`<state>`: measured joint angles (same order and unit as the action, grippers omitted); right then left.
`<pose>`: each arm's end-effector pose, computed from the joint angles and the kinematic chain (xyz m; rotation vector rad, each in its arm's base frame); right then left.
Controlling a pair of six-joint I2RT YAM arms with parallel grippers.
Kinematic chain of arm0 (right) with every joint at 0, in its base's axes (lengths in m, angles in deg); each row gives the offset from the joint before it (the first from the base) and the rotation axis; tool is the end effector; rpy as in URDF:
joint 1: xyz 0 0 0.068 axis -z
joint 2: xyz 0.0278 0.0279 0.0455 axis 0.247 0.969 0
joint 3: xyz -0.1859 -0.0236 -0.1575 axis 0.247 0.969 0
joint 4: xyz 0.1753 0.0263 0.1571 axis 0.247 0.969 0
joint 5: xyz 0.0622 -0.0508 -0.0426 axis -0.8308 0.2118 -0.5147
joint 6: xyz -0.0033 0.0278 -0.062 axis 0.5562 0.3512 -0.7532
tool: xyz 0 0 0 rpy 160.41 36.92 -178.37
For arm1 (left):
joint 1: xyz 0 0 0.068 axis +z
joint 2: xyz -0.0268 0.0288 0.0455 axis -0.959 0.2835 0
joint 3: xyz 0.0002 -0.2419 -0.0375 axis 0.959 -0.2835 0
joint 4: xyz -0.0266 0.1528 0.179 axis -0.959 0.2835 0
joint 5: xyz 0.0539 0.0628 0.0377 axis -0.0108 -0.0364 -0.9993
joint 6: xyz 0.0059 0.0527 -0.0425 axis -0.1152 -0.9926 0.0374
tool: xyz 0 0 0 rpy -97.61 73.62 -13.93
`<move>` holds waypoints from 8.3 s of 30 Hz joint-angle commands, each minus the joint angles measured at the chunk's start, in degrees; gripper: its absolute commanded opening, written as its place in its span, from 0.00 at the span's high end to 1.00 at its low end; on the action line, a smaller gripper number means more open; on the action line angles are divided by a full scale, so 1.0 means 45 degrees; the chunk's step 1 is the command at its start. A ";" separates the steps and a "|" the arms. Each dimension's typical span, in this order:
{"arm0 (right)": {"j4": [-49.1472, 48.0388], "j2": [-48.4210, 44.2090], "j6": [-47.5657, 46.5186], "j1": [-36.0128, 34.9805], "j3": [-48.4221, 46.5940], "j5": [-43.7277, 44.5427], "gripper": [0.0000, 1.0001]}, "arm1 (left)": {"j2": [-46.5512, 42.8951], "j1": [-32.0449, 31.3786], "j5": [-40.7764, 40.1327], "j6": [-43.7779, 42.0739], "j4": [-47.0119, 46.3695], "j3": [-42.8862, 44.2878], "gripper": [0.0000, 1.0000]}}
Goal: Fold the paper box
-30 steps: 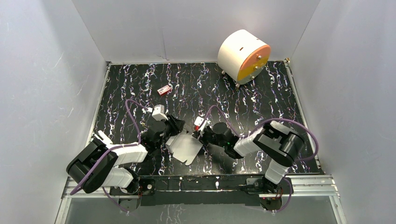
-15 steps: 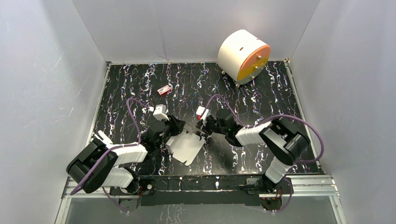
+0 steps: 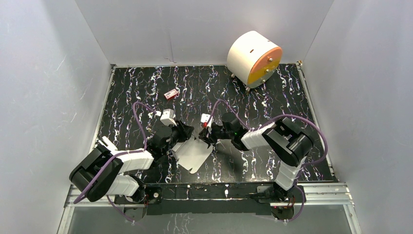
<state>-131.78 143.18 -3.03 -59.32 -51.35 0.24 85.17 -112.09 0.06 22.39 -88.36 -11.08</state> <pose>0.2166 0.2535 0.1358 -1.2848 1.4554 0.7917 0.2027 -0.1497 0.1615 -0.1372 1.8147 -0.8320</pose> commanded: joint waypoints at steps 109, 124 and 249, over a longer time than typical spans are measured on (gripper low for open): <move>-0.9321 0.2382 0.1754 -0.0456 0.0749 0.1699 0.71 | 0.1868 0.2417 0.8549 0.3306 0.3591 0.2293 0.59; -0.9815 0.2413 0.2250 -0.0480 0.1113 0.4037 0.88 | 0.1664 0.2432 0.8389 0.3402 0.4139 0.2430 0.59; -1.0786 0.3662 0.3329 -0.2261 0.1240 1.3119 0.80 | 0.0723 0.1022 0.9046 0.2086 0.7911 0.4663 0.75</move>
<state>-176.04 157.89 10.95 -71.10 -44.09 49.47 91.27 -104.40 27.23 27.62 -53.10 10.43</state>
